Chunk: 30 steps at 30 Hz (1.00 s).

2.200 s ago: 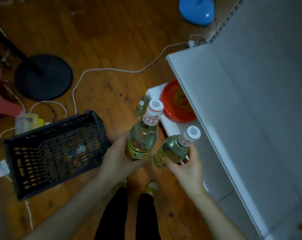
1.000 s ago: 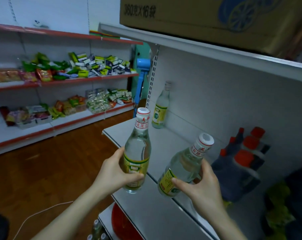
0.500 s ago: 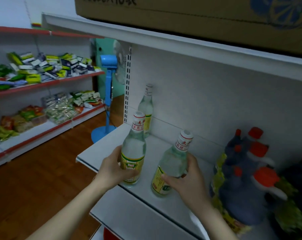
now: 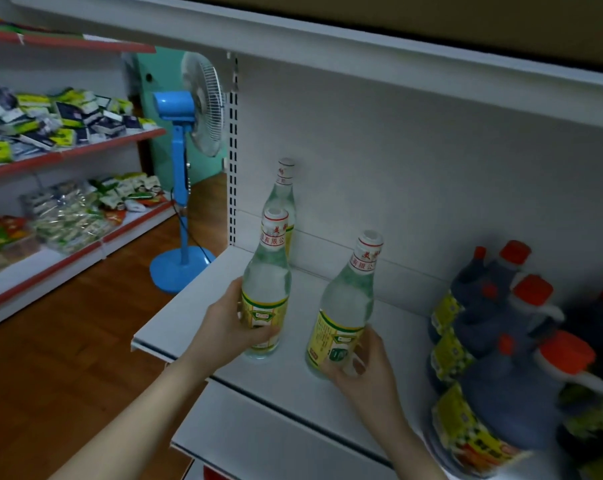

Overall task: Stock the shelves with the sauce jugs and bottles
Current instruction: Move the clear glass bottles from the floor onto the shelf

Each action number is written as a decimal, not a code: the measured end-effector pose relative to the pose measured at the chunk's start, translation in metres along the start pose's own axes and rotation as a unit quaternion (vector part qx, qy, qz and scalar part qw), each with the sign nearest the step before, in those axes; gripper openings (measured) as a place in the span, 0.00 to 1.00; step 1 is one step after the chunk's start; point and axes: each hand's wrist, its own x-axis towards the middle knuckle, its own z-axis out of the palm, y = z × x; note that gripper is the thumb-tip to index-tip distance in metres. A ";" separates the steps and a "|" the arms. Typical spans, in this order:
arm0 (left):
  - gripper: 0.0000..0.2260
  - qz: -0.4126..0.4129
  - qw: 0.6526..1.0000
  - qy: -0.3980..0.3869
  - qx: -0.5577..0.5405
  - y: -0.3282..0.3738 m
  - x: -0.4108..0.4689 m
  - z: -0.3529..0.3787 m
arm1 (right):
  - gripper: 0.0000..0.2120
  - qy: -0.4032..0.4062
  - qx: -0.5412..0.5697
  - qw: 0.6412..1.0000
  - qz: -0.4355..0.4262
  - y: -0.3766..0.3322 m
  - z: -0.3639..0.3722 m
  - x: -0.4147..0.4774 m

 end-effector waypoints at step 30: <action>0.33 -0.020 0.999 -0.013 -0.025 -0.011 0.028 -0.009 | 0.25 0.136 -0.034 0.990 -0.015 0.026 0.078 0.151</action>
